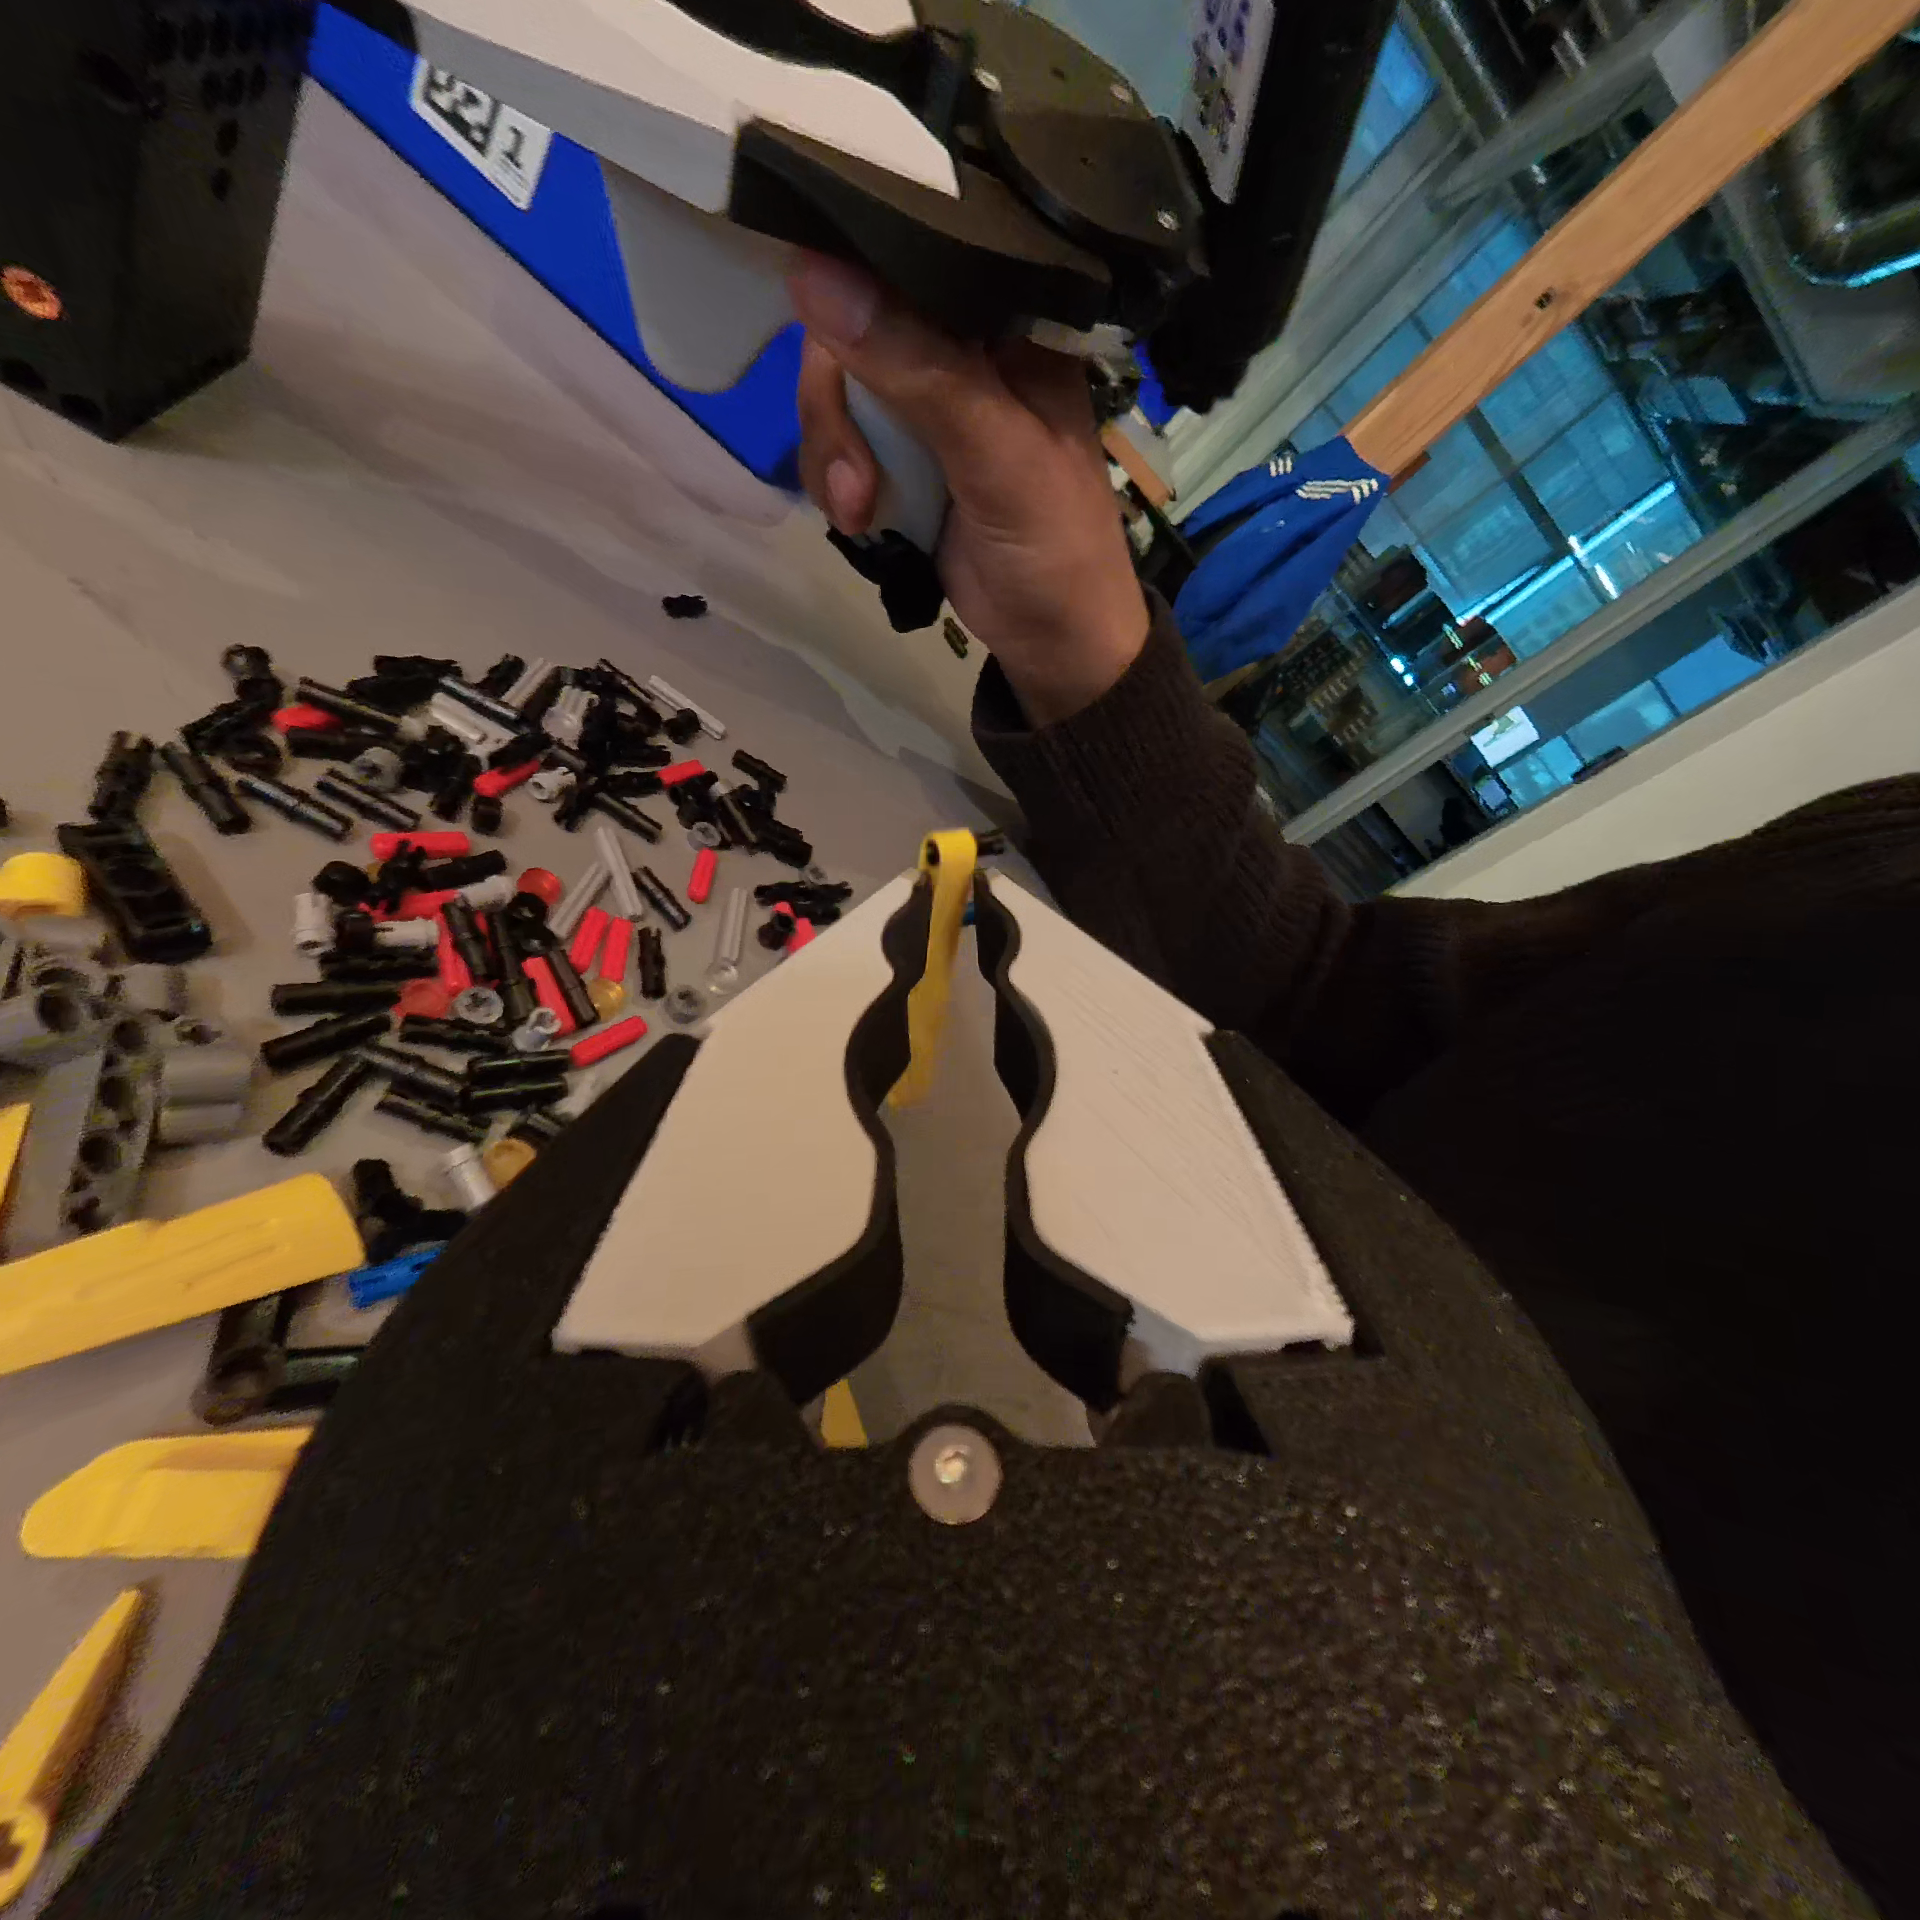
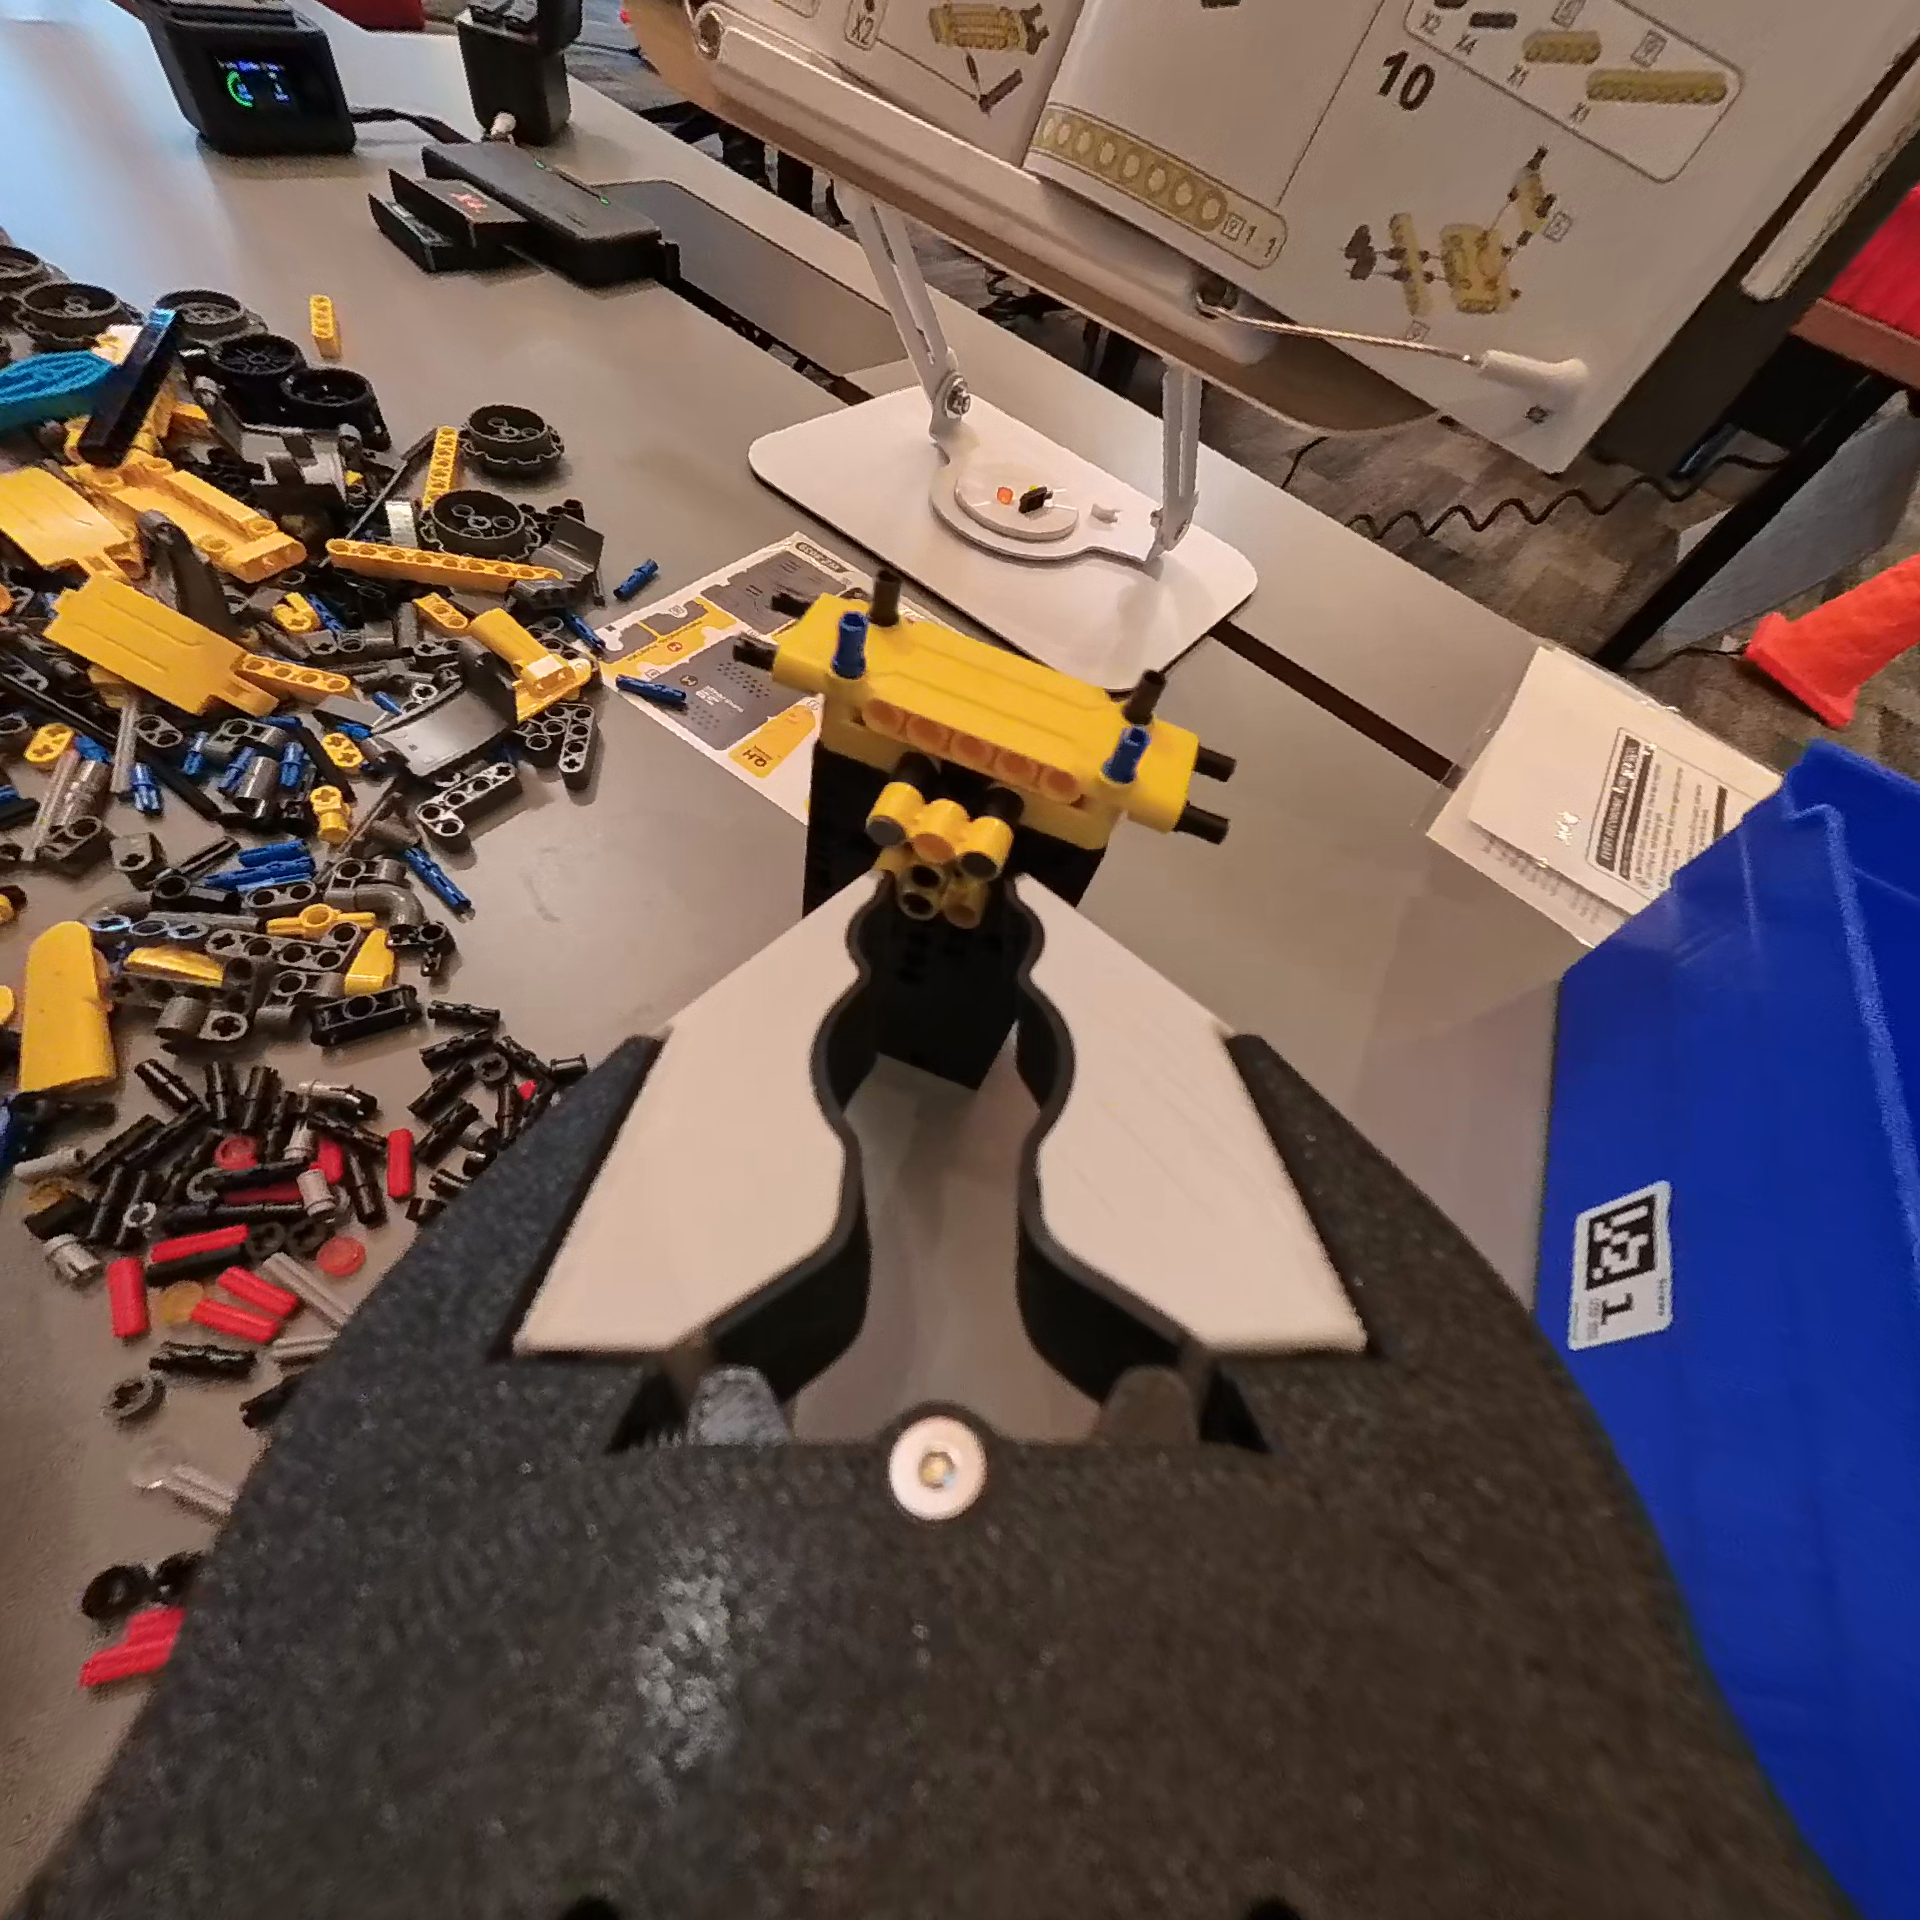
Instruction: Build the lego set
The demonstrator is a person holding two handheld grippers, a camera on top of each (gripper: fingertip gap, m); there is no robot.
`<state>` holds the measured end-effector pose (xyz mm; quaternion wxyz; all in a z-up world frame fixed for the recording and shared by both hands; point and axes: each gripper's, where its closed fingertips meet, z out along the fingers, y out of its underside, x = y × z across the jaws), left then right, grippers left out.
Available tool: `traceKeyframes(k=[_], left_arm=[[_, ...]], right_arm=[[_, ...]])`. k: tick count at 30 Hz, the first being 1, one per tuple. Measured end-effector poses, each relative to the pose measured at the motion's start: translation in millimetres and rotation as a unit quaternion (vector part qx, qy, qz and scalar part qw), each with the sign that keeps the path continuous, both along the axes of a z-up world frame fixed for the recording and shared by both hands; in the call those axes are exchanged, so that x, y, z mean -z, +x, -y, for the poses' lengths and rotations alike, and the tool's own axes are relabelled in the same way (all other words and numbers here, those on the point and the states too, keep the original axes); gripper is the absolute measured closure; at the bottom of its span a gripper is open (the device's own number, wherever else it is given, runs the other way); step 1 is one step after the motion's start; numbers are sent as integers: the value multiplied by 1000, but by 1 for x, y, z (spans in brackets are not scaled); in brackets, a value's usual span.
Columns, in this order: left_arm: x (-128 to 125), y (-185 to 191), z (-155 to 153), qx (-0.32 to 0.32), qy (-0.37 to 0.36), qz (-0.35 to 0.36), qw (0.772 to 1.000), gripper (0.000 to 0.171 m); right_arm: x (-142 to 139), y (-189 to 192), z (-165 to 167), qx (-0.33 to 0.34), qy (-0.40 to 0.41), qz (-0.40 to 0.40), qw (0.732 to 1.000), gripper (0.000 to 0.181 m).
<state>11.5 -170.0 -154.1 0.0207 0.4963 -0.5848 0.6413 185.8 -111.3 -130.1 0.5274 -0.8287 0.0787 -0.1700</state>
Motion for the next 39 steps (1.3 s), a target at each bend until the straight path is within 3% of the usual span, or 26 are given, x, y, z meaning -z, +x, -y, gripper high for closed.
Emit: traceKeyframes(k=[7,15,24,33,39], left_arm=[[5,10,-15,-28,-20,-37,999,163],[-26,16,-43,-56,-80,3,995,163],[-42,2,-51,-105,11,128,986,163],[-37,-2,-36,-89,48,139,985,163],[-34,-1,-35,-87,49,134,986,163]], right_arm=[[3,0,-3,0,4,10,1000,161],[1,8,2,-2,28,-14,999,161],[-17,6,6,-28,121,-141,982,161],[-19,10,9,-34,148,-165,975,160],[-26,13,15,-35,161,-166,972,146]])
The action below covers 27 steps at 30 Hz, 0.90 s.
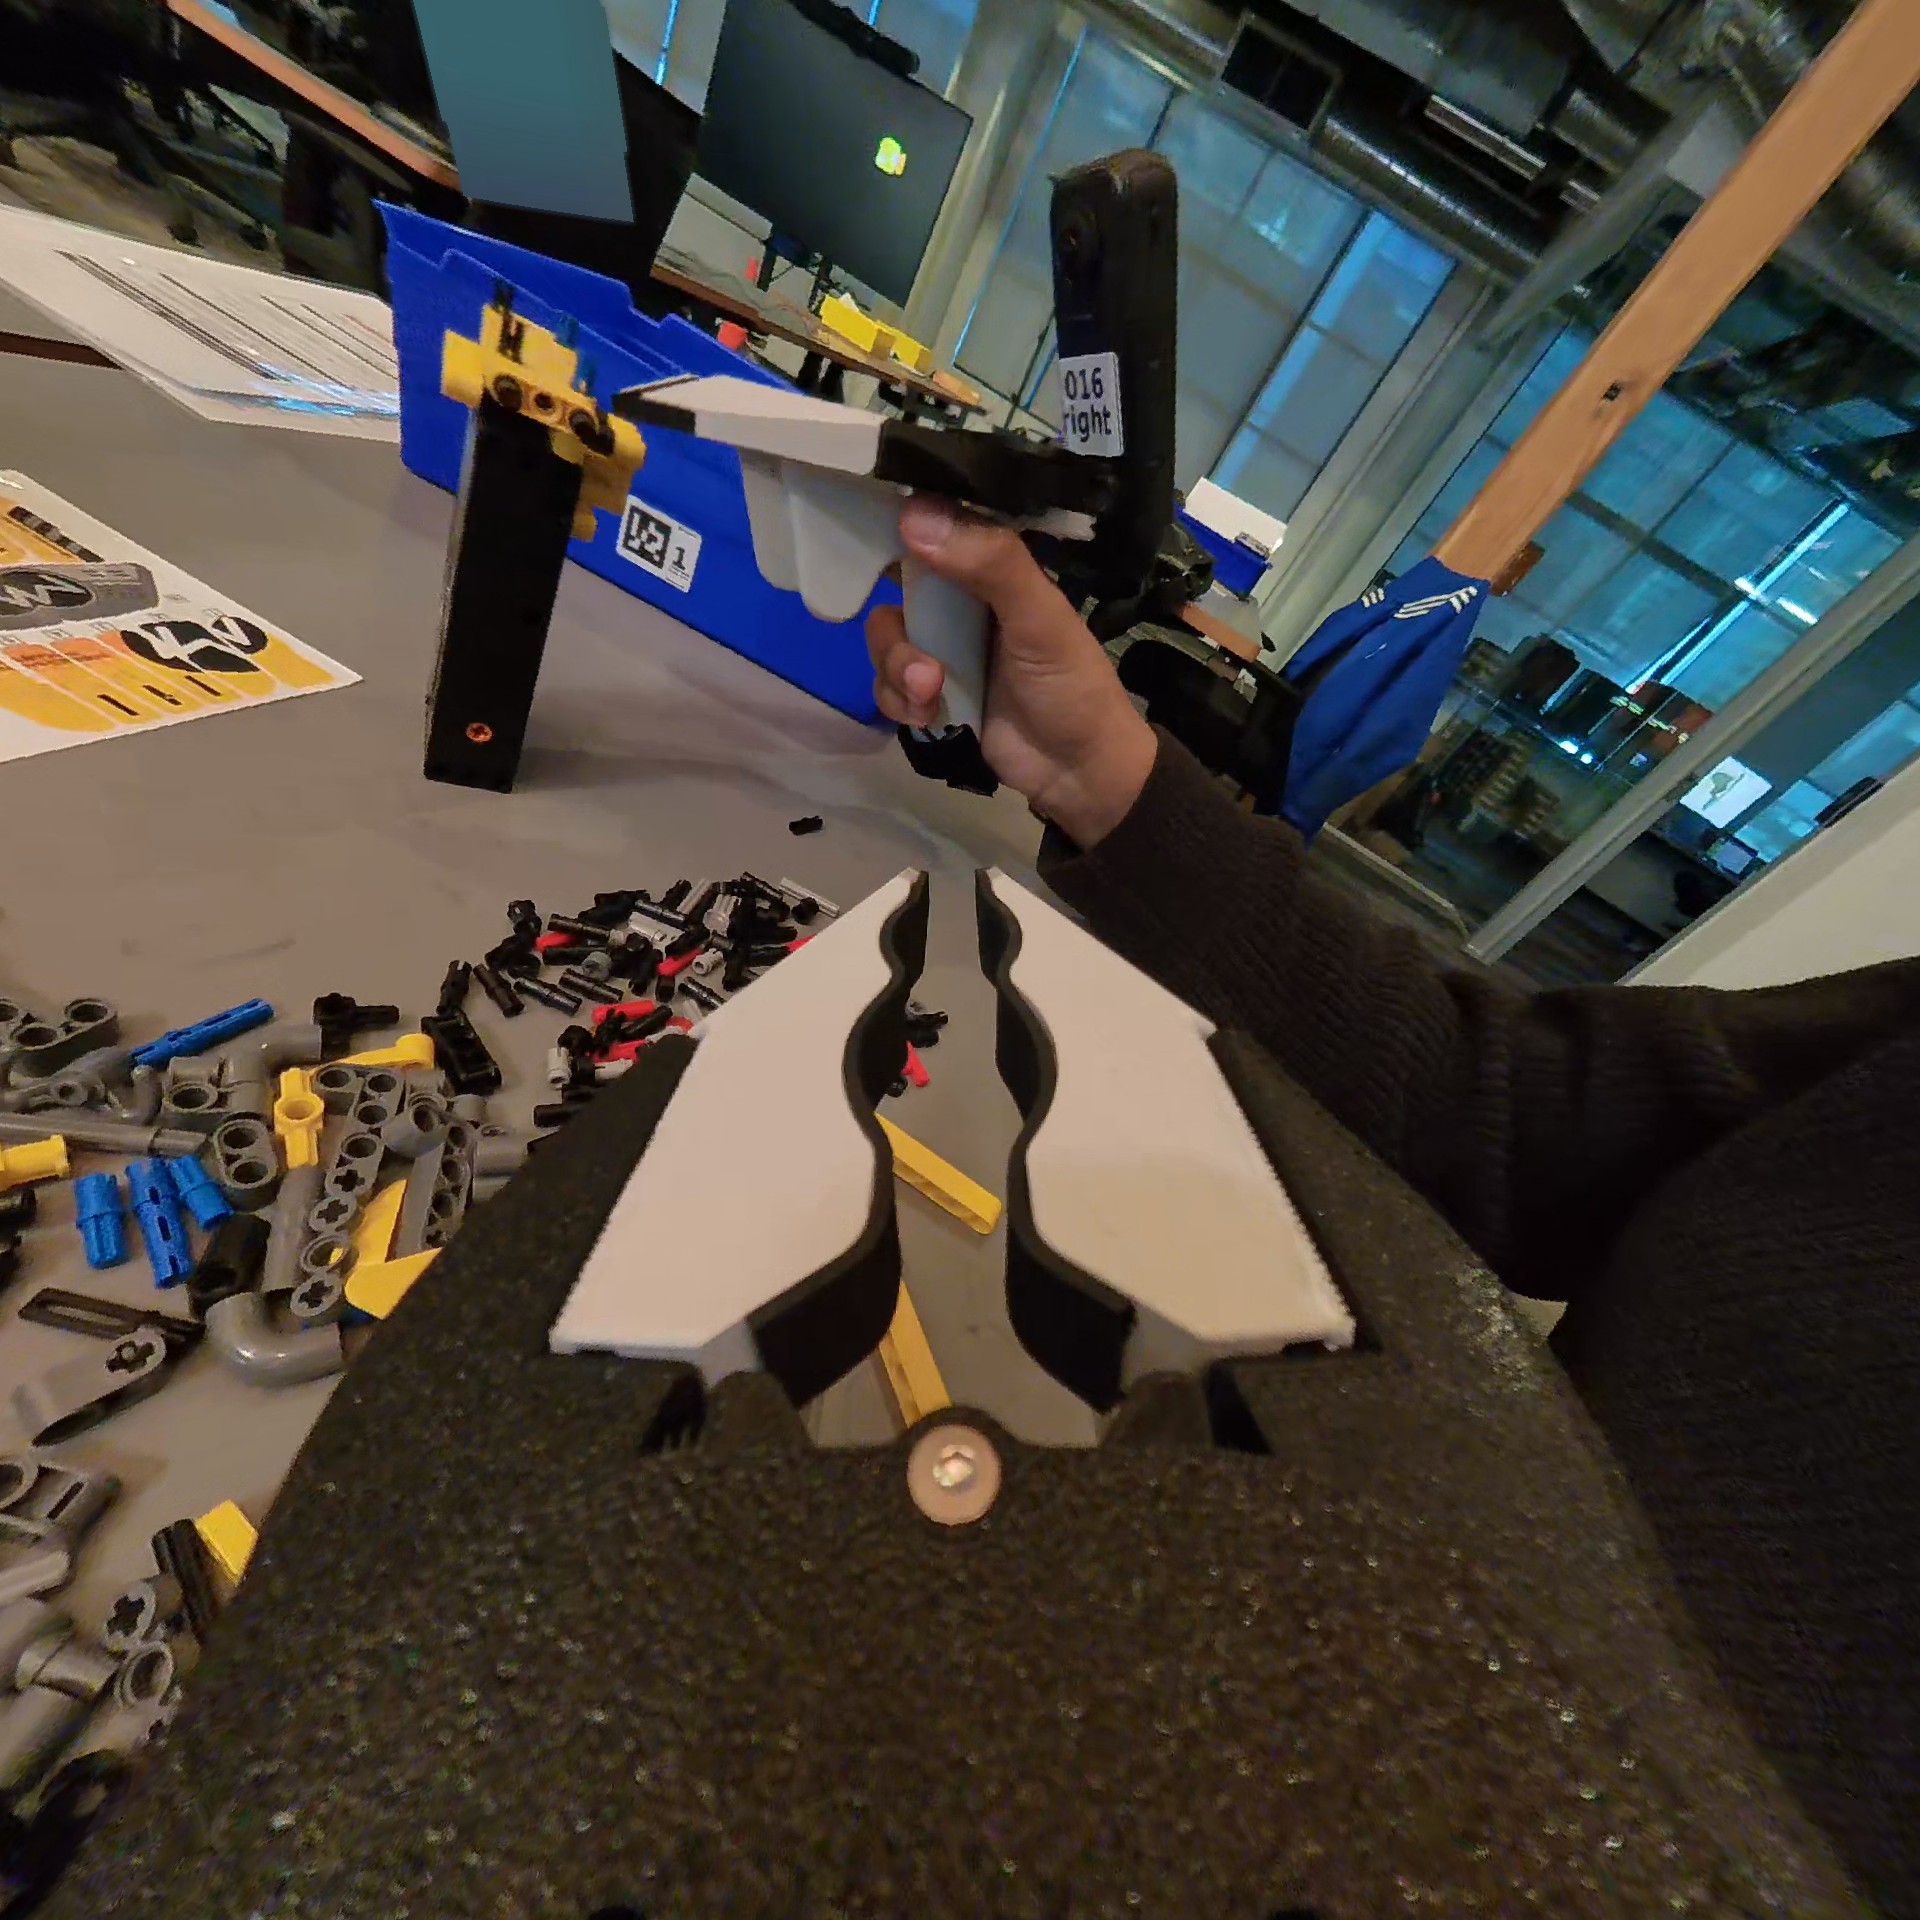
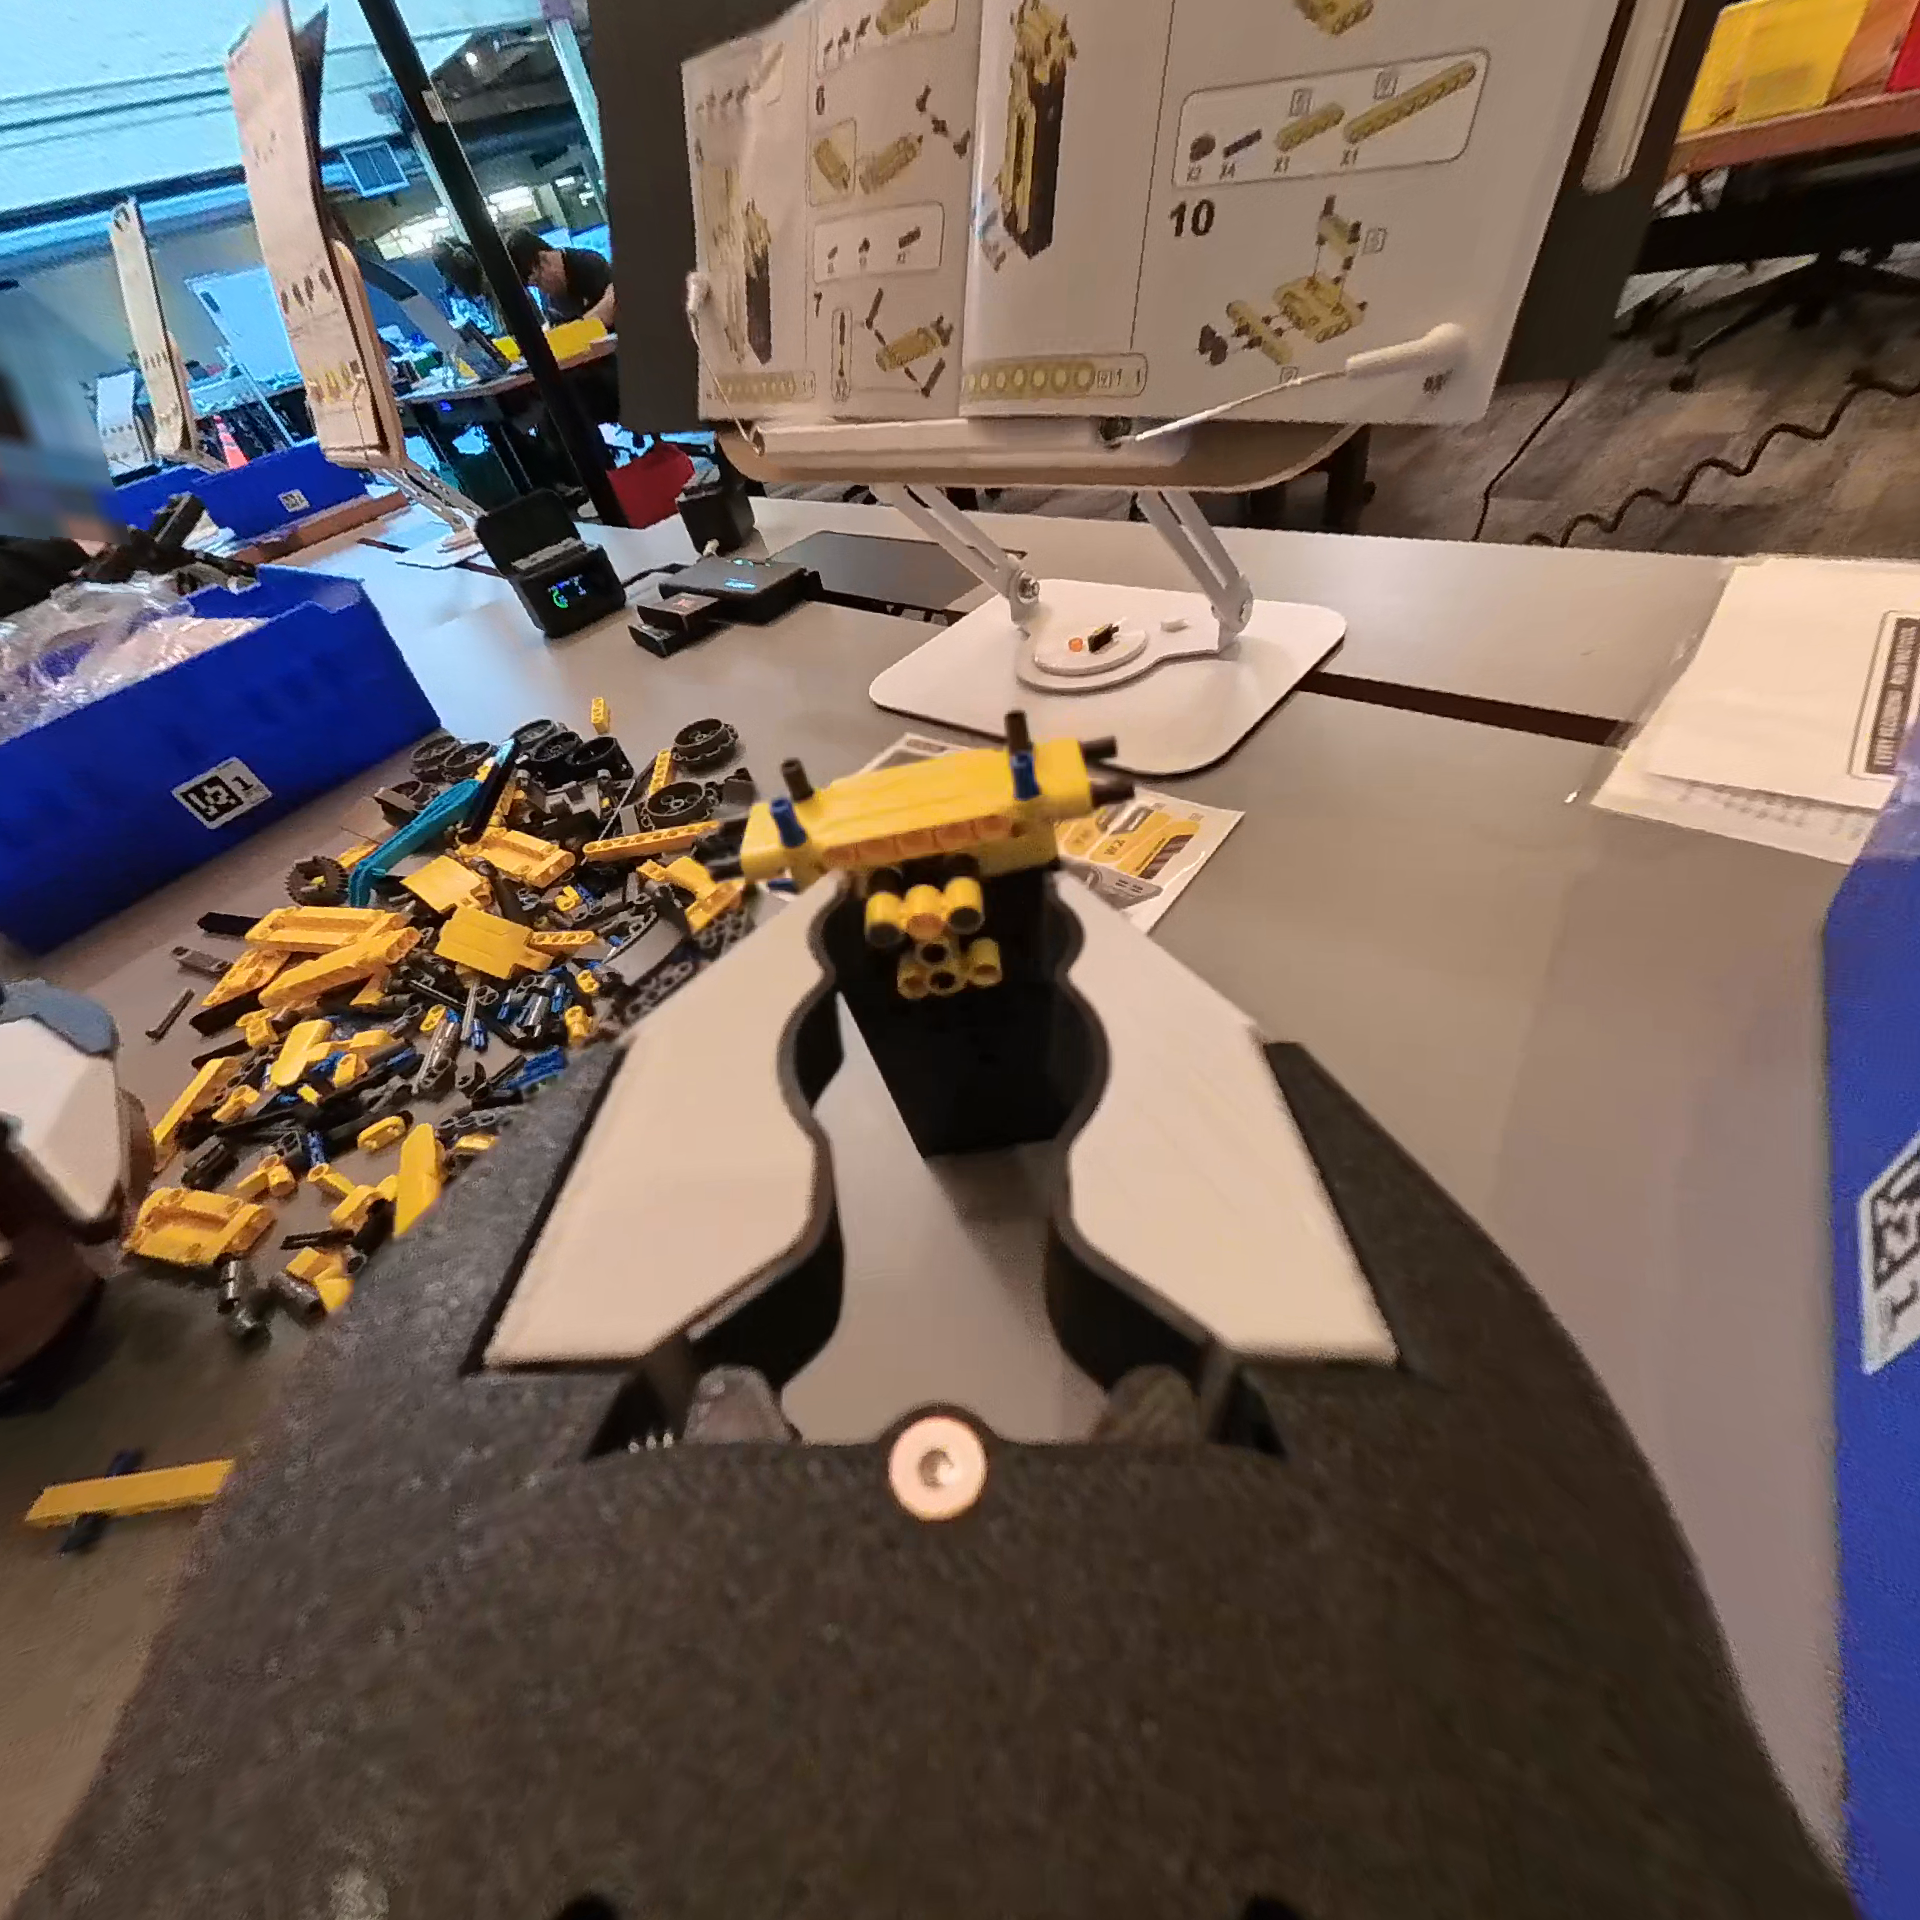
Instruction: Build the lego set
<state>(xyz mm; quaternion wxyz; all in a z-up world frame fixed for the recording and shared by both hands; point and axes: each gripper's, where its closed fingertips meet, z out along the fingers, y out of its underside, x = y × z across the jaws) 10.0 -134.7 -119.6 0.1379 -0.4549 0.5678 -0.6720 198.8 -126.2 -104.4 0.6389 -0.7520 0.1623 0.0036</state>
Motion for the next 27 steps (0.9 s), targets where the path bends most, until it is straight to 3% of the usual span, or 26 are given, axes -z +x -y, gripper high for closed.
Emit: traceKeyframes(k=[5,11,14,16,17,19,21,24,27], left_arm=[[-1,0,0,5,-12,-2,1000,163],[-1,0,2,13,-20,-7,1000,163],[-1,0,2,17,-26,-9,999,163],[-2,1,3,22,-31,-10,999,163],[-2,1,4,24,-32,-10,999,163],[-2,0,6,28,-31,-10,999,163],[-2,-1,7,31,-29,-9,999,163],[-3,-1,8,35,-33,-10,999,163],[-3,-2,8,37,-37,-10,999,163]], right_arm=[[2,3,-2,40,-30,46,998,102],[45,6,-23,51,-132,38,989,94],[51,5,-36,17,-148,26,988,94],[52,0,-42,-14,-143,18,989,112],[51,-4,-42,-30,-137,18,990,112],[40,-16,-39,-73,-100,7,992,113],[7,-39,-32,-155,-8,-19,988,114],[-55,-91,3,-334,157,-51,928,115],[-84,-118,32,-425,227,-87,872,116]])
